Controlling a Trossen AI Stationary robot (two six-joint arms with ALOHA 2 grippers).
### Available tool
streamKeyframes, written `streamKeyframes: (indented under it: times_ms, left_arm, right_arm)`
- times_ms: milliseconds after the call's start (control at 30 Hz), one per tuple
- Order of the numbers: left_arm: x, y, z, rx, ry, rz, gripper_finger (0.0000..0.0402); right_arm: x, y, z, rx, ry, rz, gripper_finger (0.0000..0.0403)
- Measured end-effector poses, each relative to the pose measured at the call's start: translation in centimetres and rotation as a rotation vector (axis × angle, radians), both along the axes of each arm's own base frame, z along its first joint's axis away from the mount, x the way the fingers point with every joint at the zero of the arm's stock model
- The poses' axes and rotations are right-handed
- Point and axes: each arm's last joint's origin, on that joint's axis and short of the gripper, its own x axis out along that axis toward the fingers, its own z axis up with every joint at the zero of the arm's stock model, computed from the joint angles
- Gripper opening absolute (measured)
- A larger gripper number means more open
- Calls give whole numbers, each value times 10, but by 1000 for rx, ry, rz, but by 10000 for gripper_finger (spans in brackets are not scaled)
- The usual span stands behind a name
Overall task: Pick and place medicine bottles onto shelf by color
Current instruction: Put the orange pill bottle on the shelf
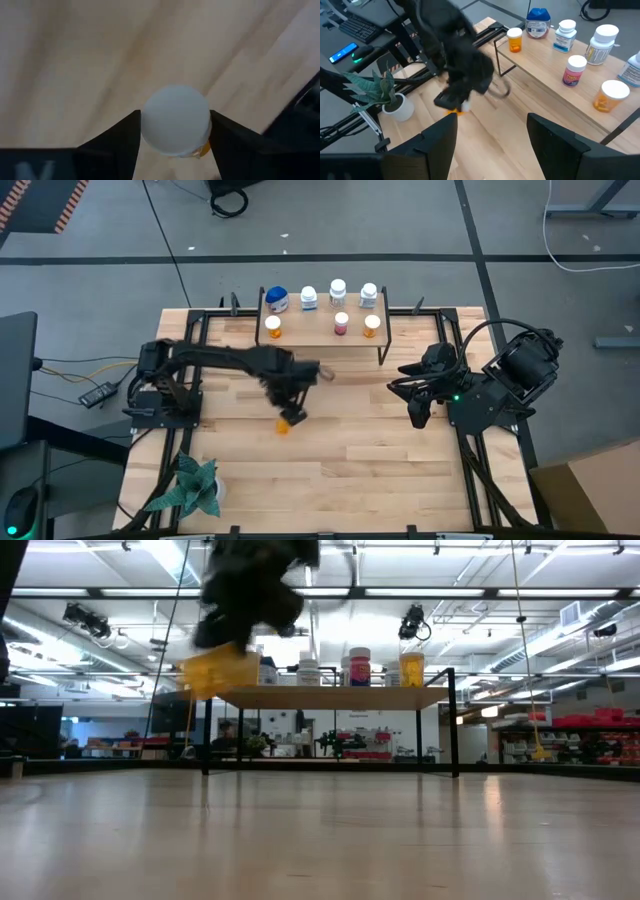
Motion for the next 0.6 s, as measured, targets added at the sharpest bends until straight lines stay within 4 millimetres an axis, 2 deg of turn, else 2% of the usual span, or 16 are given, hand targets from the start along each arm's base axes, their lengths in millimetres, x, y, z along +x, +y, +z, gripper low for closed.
streamKeyframes:
  times_ms: [200,333,433,600]
  left_arm:
    - [24,18,79,365,-303,-75,220]
    - [28,35,117,630,-404,-91,215]
    - [27,51,128,772,-409,-87,213]
    - [22,81,122,819,-358,-56,221]
  right_arm:
    - [0,0,0,-2,3,-1,247]
    - [0,0,0,1,2,-3,247]
    - [0,0,0,2,1,-3,247]
    - [0,0,0,3,1,-4,247]
